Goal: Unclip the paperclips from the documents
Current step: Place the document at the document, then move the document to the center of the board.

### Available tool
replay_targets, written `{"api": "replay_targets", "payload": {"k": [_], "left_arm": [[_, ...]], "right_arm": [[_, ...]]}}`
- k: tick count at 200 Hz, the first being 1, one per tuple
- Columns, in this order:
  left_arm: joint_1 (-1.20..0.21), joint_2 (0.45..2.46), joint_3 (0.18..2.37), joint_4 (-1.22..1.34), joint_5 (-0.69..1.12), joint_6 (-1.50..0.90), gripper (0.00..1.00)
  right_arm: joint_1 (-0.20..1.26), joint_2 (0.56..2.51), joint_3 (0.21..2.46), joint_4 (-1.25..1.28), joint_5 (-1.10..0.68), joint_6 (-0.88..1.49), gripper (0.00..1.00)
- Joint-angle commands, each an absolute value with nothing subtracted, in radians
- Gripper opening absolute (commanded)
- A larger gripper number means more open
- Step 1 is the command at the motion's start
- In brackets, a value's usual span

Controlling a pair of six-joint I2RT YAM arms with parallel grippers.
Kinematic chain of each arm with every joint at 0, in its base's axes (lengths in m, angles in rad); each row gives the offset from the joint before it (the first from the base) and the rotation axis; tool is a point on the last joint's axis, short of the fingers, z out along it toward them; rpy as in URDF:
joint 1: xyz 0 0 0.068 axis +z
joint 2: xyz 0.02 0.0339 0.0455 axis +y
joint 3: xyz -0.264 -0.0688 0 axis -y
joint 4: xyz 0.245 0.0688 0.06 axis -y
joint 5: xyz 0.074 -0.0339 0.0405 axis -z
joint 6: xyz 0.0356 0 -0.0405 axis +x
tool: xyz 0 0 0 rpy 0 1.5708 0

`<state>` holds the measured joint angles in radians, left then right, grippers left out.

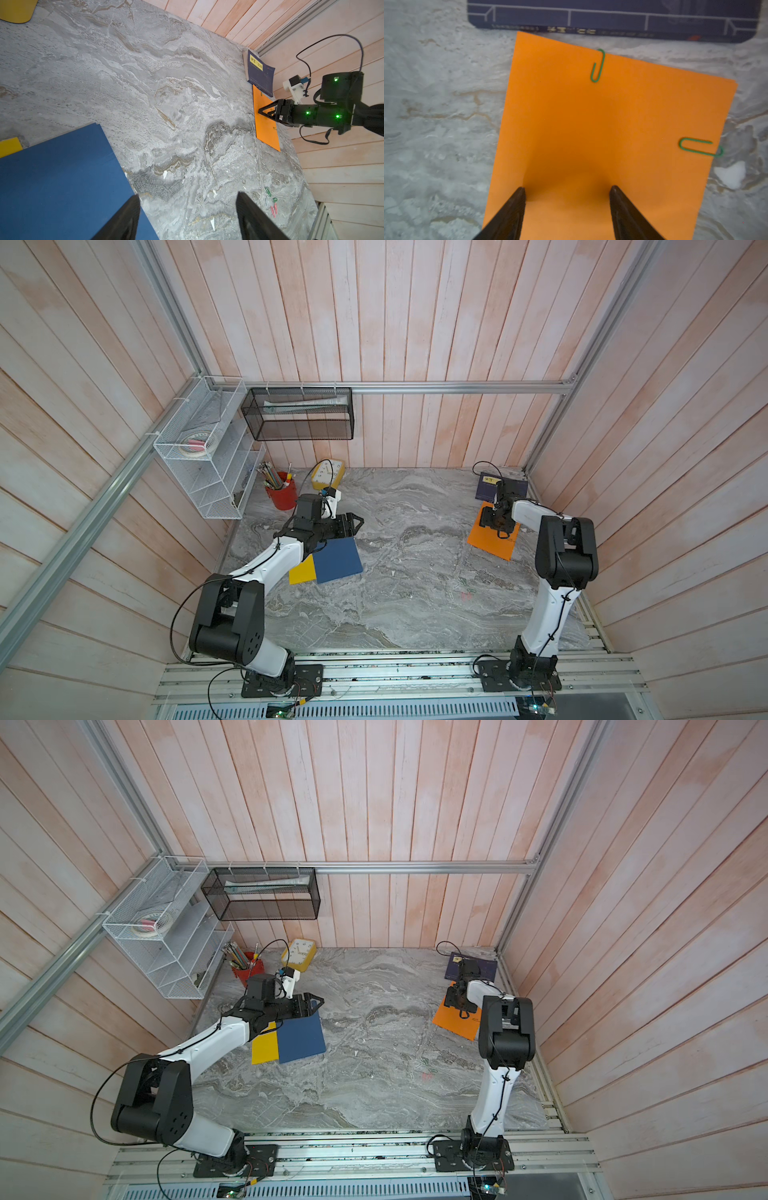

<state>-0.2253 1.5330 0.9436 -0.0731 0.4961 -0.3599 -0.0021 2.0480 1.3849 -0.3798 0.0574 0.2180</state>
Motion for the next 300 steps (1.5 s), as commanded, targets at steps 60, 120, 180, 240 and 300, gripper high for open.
{"api": "replay_targets", "payload": {"k": [60,120,180,240,300], "left_arm": [[-0.235,1.551,0.944,-0.057,0.505,-0.356,0.77],[-0.235,1.514,0.919,-0.072,0.471,-0.351,0.77],[-0.236,1.489,0.895,-0.089,0.449,-0.345,0.78],[-0.235,1.517,0.905,-0.098,0.460,-0.344,0.78],[-0.238,1.534,0.909,-0.132,0.473,-0.341,0.77]], "right_arm": [[0.271,2.130,1.432,-0.455,-0.100,0.194,0.65],[0.463,2.143,1.444,-0.434,-0.249,0.278,0.64],[0.600,1.989,1.147,-0.330,-0.305,0.438,0.64],[0.651,1.840,1.013,-0.298,-0.333,0.543,0.64],[0.636,1.780,1.073,-0.265,-0.382,0.552,0.65]]}}
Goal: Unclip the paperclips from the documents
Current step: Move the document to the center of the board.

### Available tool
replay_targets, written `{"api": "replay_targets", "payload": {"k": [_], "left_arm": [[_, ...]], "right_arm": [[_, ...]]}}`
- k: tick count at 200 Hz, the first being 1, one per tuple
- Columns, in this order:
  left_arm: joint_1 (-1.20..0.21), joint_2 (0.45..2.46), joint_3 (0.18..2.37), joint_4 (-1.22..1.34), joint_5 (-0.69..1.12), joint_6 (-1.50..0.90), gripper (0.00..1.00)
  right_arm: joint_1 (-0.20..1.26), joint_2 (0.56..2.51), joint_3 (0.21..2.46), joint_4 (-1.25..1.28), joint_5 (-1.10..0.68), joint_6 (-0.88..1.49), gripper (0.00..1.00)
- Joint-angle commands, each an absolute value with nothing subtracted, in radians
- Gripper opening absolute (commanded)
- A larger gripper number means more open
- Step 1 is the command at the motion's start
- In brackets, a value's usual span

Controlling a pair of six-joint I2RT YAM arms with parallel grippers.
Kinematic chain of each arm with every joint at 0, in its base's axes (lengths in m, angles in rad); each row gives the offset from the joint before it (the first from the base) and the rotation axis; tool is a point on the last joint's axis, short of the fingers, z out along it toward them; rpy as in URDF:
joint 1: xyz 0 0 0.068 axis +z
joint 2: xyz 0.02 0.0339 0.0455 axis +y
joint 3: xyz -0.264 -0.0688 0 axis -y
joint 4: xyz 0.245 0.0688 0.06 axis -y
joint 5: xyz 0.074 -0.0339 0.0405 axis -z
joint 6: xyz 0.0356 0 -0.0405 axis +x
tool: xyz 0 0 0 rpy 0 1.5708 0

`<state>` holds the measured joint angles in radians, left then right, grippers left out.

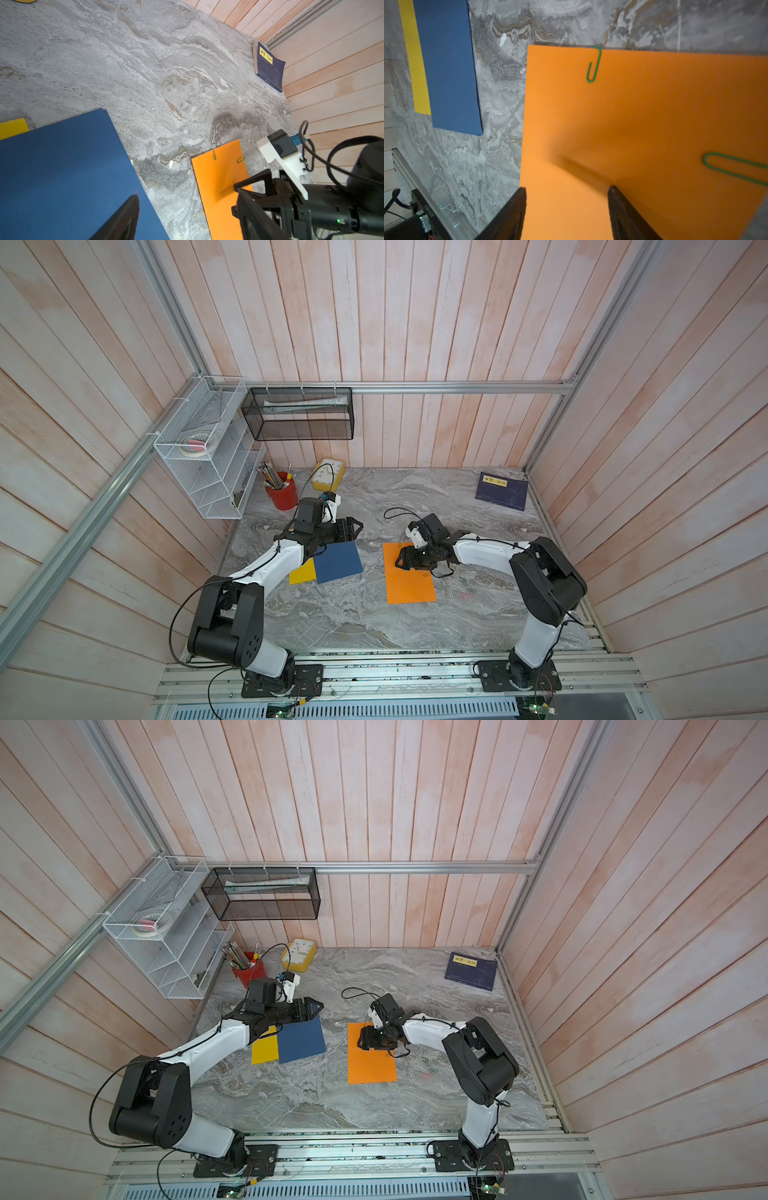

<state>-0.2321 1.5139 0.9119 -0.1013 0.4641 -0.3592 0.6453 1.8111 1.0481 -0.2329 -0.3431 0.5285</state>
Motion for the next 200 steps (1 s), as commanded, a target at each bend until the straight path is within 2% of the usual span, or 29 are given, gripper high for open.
{"api": "replay_targets", "payload": {"k": [1,62,126,200], "left_arm": [[-0.238,1.534,0.909,-0.133,0.473,-0.342,0.77],[-0.288,1.557,0.919,-0.187,0.476,-0.346,0.77],[-0.425,1.683,0.988,-0.267,0.483,-0.376,0.77],[-0.518,1.816,1.072,-0.323,0.454,-0.454,0.74]], "right_arm": [[0.635,1.778,1.072,-0.265,-0.383,0.553,0.65],[0.563,1.670,1.061,-0.242,-0.416,0.538,0.65],[0.370,1.608,0.949,-0.335,-0.457,0.399,0.68],[0.355,1.648,0.926,-0.361,-0.502,0.381,0.69]]}}
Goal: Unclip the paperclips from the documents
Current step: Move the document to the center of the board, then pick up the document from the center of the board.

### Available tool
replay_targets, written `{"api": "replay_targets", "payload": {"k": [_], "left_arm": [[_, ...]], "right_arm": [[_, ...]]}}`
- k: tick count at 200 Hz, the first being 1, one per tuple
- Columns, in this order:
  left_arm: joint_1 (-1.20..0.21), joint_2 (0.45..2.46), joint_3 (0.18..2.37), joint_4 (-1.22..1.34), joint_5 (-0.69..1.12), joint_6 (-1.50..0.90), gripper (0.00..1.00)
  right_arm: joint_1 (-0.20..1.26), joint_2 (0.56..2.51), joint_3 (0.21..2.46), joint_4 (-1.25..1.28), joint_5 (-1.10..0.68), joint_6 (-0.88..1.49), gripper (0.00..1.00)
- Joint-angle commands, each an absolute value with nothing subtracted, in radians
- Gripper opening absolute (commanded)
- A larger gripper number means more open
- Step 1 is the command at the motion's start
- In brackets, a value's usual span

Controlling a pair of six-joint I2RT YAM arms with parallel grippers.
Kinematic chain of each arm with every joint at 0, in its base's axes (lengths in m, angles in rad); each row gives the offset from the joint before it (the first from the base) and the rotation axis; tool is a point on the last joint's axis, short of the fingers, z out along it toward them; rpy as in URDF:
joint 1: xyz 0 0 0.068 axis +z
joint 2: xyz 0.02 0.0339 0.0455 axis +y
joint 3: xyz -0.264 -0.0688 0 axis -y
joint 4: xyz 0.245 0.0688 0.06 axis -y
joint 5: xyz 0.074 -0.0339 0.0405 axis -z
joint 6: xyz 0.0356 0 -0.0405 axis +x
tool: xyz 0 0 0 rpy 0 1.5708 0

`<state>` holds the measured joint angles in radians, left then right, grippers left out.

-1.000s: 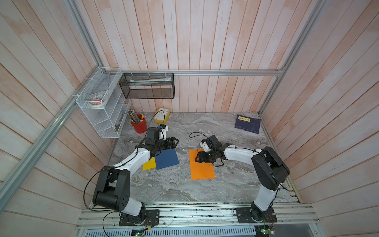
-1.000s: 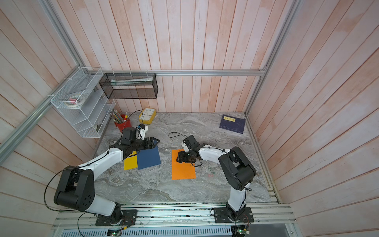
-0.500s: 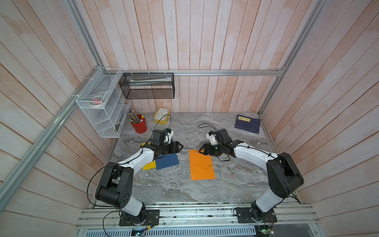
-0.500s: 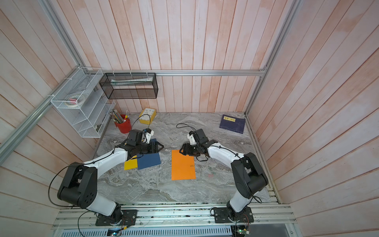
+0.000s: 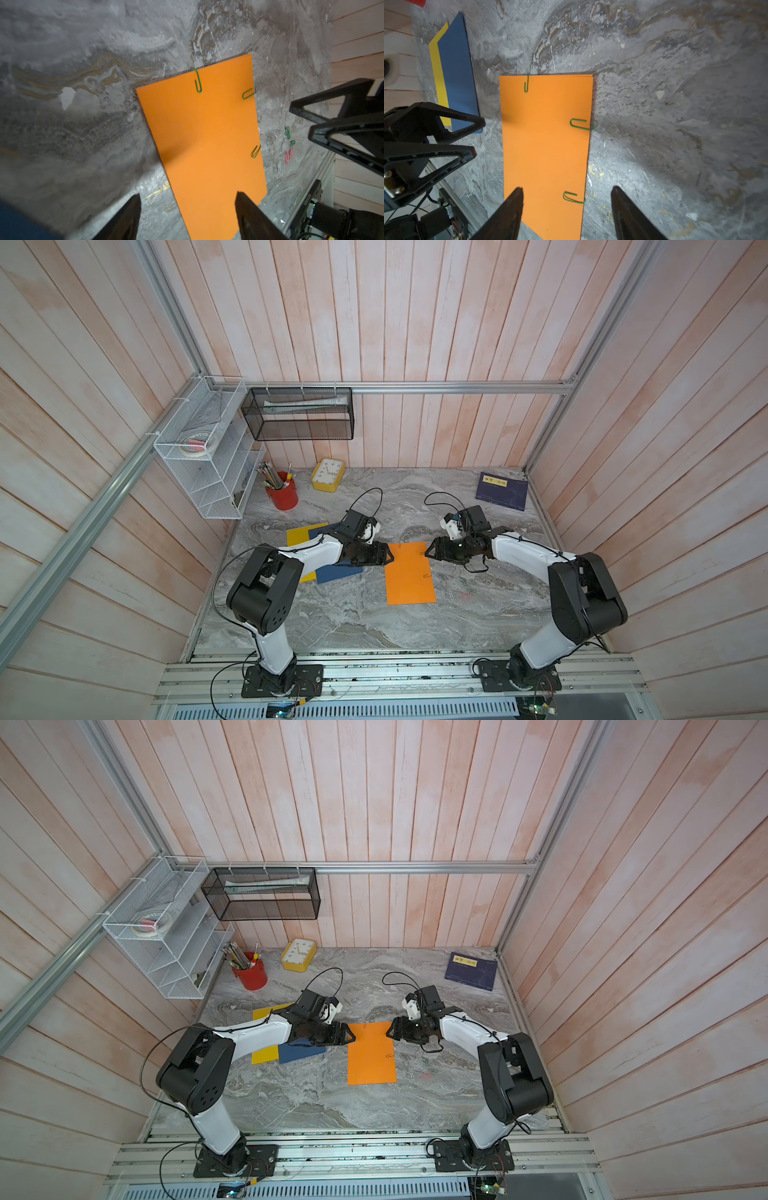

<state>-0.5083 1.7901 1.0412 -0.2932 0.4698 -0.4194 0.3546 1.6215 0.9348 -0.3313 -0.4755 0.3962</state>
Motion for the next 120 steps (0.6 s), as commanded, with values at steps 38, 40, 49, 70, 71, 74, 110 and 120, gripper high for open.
{"api": "replay_targets", "payload": {"k": [38,40,49,70,71,74,110,120], "left_arm": [[-0.531,1.842,1.090,-0.326,0.437,-0.484,0.72],[-0.532,1.844,1.092,-0.328,0.435,-0.484,0.72],[-0.535,1.850,1.102,-0.334,0.427,-0.492,0.70],[-0.544,1.861,1.122,-0.353,0.407,-0.510,0.67],[-0.543,1.862,1.124,-0.354,0.407,-0.511,0.67],[-0.544,1.863,1.127,-0.358,0.403,-0.513,0.66],[-0.555,1.868,1.139,-0.373,0.364,-0.541,0.61],[-0.557,1.871,1.140,-0.377,0.354,-0.548,0.59]], "right_arm": [[0.366,1.676,0.932,-0.365,-0.494,0.384,0.69],[0.366,1.676,0.934,-0.365,-0.494,0.383,0.69],[0.369,1.684,0.936,-0.369,-0.490,0.383,0.69],[0.381,1.701,0.943,-0.379,-0.484,0.379,0.69],[0.381,1.702,0.944,-0.379,-0.484,0.380,0.69],[0.383,1.704,0.945,-0.381,-0.484,0.379,0.69],[0.402,1.730,0.950,-0.381,-0.475,0.379,0.68],[0.407,1.735,0.951,-0.379,-0.472,0.380,0.67]]}}
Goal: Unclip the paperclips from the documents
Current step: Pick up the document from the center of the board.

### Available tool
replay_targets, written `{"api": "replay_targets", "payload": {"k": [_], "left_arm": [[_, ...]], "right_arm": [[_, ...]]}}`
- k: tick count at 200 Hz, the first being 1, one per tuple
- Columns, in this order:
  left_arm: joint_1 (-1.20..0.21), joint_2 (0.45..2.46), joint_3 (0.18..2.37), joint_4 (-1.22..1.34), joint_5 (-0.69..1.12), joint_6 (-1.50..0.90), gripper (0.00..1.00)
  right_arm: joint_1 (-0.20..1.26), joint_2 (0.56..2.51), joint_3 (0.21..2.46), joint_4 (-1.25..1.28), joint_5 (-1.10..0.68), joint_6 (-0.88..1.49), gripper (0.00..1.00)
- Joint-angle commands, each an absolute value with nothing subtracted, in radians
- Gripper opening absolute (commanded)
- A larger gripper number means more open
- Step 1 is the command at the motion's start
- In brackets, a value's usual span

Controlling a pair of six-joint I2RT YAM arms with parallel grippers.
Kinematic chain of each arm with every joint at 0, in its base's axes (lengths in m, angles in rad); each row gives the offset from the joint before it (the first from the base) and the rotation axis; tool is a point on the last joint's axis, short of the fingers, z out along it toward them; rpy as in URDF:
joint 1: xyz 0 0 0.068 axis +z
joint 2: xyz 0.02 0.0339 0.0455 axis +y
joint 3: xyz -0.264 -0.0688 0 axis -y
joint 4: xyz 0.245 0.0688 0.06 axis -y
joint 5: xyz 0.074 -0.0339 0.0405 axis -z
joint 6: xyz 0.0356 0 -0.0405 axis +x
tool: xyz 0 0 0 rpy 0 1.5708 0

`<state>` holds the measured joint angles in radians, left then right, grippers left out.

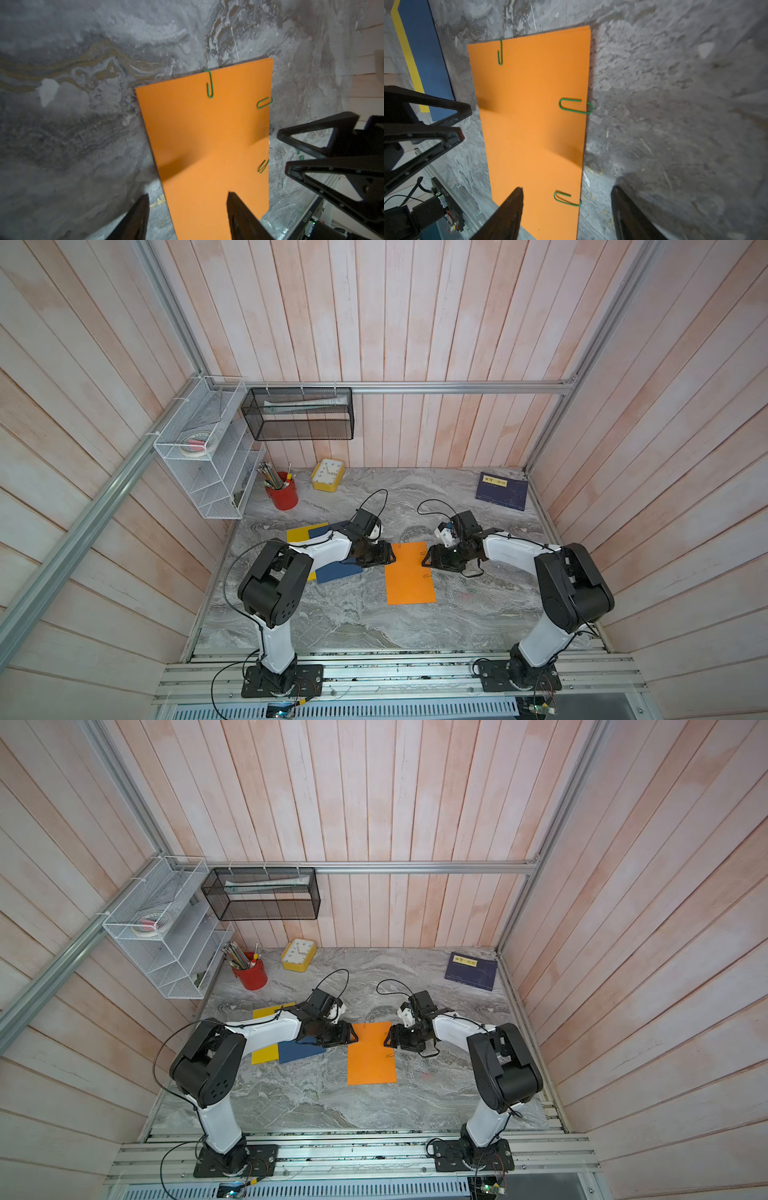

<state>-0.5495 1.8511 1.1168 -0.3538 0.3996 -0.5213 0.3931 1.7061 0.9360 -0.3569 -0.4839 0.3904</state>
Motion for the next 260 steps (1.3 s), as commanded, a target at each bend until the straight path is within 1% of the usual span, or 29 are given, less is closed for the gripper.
{"api": "replay_targets", "payload": {"k": [1,43,82,169,260], "left_arm": [[-0.557,1.871,1.140,-0.377,0.354,-0.549,0.58],[-0.567,1.893,1.171,-0.412,0.328,-0.557,0.53],[-0.584,1.922,1.204,-0.450,0.305,-0.554,0.52],[-0.590,1.956,1.224,-0.466,0.308,-0.554,0.52],[-0.590,1.961,1.215,-0.455,0.315,-0.554,0.52]], "right_arm": [[0.407,1.736,0.951,-0.379,-0.471,0.380,0.67],[0.410,1.754,0.965,-0.374,-0.463,0.386,0.59],[0.413,1.771,0.970,-0.372,-0.465,0.385,0.58],[0.444,1.812,0.977,-0.362,-0.473,0.388,0.57],[0.464,1.829,0.970,-0.349,-0.492,0.393,0.61]]}}
